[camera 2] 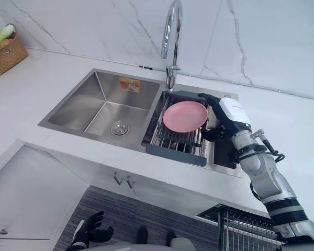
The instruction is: Walk over to the sink, pick up the cup, carry it to the dishwasher, place the cup inside the dishwasher, then close the dishwasher door
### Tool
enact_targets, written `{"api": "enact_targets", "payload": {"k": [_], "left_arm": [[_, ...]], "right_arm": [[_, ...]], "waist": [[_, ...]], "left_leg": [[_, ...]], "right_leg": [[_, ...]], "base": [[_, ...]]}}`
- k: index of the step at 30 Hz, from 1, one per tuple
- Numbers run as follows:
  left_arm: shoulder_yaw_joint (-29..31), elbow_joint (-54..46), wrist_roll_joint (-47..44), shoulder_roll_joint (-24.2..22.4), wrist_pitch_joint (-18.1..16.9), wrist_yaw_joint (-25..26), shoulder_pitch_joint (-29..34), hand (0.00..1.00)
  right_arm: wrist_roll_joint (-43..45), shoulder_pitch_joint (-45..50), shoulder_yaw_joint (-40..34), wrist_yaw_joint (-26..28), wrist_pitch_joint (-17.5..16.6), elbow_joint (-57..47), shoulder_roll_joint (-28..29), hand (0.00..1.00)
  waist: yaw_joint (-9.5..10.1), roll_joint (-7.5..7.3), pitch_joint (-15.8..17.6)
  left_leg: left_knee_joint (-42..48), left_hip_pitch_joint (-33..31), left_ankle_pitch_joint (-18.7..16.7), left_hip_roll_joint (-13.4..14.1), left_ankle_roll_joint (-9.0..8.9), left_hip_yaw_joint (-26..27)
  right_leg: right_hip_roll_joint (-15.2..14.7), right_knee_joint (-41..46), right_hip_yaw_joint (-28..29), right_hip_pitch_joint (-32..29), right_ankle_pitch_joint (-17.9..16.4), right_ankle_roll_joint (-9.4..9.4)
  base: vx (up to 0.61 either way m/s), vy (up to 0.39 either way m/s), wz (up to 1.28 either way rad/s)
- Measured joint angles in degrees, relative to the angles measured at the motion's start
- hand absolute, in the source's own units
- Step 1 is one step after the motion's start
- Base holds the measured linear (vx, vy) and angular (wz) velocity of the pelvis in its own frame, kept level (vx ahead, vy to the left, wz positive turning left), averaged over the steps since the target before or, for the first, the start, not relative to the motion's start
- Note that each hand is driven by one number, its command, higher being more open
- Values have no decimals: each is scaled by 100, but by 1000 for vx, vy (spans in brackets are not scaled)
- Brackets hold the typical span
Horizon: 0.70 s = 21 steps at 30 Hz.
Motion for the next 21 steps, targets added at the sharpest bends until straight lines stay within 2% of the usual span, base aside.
{"api": "enact_targets", "payload": {"k": [7,21], "left_arm": [[-12,3,-1,-6,0,0,-59,90],[-11,3,-17,5,0,5,-36,90]], "right_arm": [[24,-367,8,-5,-47,-15,-51,90],[28,-364,370,121,-16,553,-479,90]], "waist": [[79,0,3],[74,-28,30]], "left_leg": [[2,4,-2,-1,7,-9],[1,-21,-3,-10,4,-59]], "right_leg": [[2,-1,-10,6,0,0],[-6,-7,-65,-2,-20,-3]], "base": [[12,-3,1],[5,-1,0]]}}
